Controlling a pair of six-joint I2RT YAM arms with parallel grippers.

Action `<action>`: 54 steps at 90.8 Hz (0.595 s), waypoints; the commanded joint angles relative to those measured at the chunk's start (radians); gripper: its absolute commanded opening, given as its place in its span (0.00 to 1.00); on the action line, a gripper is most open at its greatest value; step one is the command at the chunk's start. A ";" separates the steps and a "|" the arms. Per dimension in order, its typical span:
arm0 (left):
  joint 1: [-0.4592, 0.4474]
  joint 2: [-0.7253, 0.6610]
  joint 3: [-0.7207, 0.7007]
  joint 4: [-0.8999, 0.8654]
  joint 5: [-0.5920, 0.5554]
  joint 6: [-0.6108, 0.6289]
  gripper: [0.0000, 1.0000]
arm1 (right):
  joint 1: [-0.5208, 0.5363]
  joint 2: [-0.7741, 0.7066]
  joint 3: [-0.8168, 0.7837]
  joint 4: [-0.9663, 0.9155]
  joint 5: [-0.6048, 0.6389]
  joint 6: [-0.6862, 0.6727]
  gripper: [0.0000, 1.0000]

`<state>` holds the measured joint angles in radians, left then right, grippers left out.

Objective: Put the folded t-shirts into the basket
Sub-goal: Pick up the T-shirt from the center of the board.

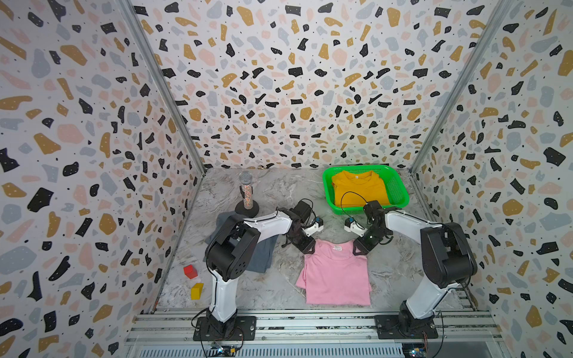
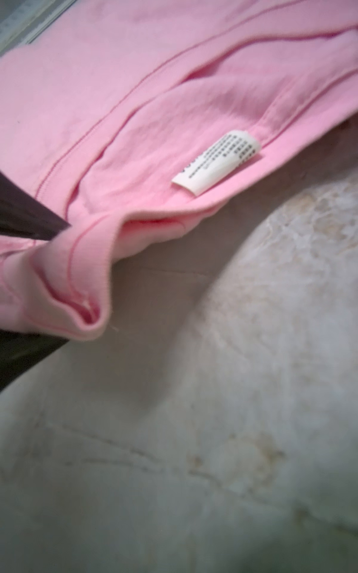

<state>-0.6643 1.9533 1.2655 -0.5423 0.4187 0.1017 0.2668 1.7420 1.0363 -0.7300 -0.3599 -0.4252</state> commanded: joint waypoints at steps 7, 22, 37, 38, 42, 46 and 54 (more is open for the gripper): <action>-0.012 -0.001 -0.037 0.052 0.027 -0.058 0.17 | 0.006 -0.014 0.018 -0.015 -0.021 0.011 0.17; 0.007 -0.075 -0.043 0.090 0.045 -0.062 0.00 | 0.002 -0.136 -0.023 0.050 0.005 0.006 0.00; 0.017 -0.167 -0.066 0.145 0.098 -0.029 0.00 | -0.008 -0.261 -0.045 0.080 0.028 -0.001 0.00; 0.017 -0.174 -0.068 0.149 0.101 -0.028 0.00 | -0.009 -0.268 -0.046 0.080 0.029 -0.001 0.00; 0.017 -0.196 -0.070 0.160 0.109 -0.022 0.00 | -0.009 -0.301 -0.049 0.080 0.037 -0.003 0.00; 0.017 -0.214 -0.068 0.171 0.116 -0.011 0.00 | -0.010 -0.332 -0.051 0.079 0.045 -0.004 0.00; 0.017 -0.239 -0.050 0.174 0.130 0.011 0.00 | -0.011 -0.393 -0.055 0.078 0.079 -0.013 0.00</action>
<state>-0.6502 1.7573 1.2030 -0.4129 0.4953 0.0708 0.2611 1.4208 0.9867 -0.6582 -0.3210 -0.4252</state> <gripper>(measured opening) 0.089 0.093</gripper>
